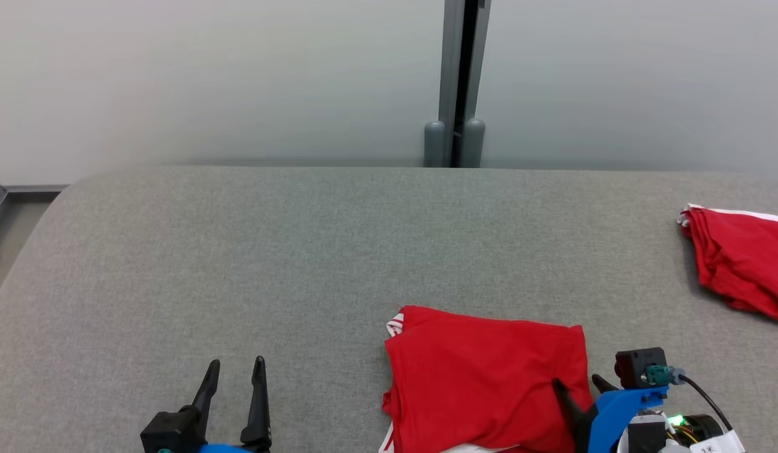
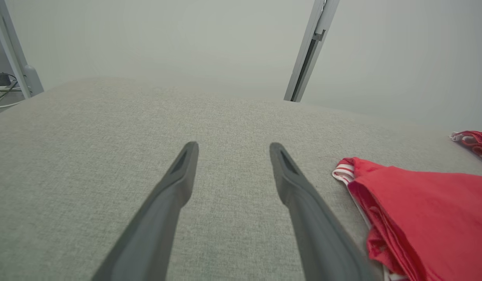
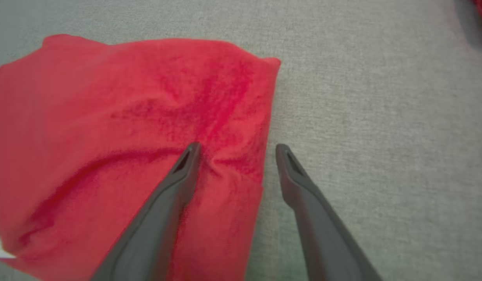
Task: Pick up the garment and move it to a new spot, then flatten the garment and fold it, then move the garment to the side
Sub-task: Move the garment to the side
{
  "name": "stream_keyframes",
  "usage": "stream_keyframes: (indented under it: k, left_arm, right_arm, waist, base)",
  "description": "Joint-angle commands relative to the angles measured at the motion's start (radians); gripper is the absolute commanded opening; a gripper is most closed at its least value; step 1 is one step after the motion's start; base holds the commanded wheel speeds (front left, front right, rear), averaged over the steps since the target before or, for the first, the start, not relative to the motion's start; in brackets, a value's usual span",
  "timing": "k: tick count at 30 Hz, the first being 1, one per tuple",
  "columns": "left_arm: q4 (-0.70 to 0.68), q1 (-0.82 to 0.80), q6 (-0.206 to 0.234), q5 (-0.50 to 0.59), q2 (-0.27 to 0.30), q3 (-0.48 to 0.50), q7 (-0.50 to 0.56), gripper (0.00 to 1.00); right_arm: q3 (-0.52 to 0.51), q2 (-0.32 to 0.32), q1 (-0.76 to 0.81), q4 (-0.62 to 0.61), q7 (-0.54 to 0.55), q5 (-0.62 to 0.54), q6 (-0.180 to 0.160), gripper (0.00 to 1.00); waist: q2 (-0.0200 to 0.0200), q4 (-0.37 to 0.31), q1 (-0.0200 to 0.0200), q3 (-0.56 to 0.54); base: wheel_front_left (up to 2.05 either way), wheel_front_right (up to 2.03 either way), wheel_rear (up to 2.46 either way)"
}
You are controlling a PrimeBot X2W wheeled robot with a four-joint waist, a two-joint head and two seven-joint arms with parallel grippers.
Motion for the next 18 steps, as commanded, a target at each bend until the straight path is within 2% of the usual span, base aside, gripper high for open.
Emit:
stream_keyframes:
  k: [1,6,8,9,10,14,18]
  left_arm:
    - [-0.002,-0.01,0.0,0.003,0.003,0.0,-0.004,1.0]
    - [-0.007,-0.022,0.002,0.005,0.001,0.006,-0.004,1.0]
    - [-0.009,-0.026,0.004,0.006,0.001,0.01,-0.004,1.0]
    - [-0.01,-0.028,0.005,0.006,0.002,0.013,-0.004,1.0]
    - [-0.011,-0.028,0.005,0.006,0.002,0.016,-0.004,1.0]
    - [-0.015,-0.034,0.003,0.009,0.001,0.018,-0.004,1.0]
    - [-0.024,-0.037,0.001,0.013,0.001,0.019,-0.004,1.0]
  right_arm:
    - [-0.003,-0.003,-0.011,0.006,0.005,0.001,0.0,1.0]
    - [-0.007,-0.002,-0.039,0.062,0.035,0.003,0.0,1.0]
    - [-0.004,-0.001,-0.048,0.078,0.026,0.005,0.0,0.33]
    - [-0.001,-0.001,-0.053,0.083,0.02,0.012,0.0,0.04]
    - [0.003,-0.001,-0.058,0.085,0.011,0.019,0.0,0.0]
    - [-0.004,-0.005,-0.095,0.069,-0.05,0.024,-0.001,0.0]
    - [-0.034,-0.005,-0.132,0.044,-0.094,-0.008,-0.001,0.0]
  waist:
    - [0.0,0.008,0.0,0.01]
    - [0.0,0.021,0.0,0.042]
    - [0.0,0.02,0.0,0.053]
    - [0.0,0.018,0.0,0.057]
    - [0.0,0.014,0.0,0.061]
    - [0.0,-0.021,0.0,0.076]
    - [0.0,-0.091,0.0,0.099]
  base:
    - [0.0,0.0,0.0]
    - [0.0,0.0,0.0]
    - [0.0,0.0,0.0]
    - [0.0,0.0,0.0]
    - [0.0,0.0,0.0]
    - [0.0,0.0,0.0]
    - [0.0,0.0,0.0]
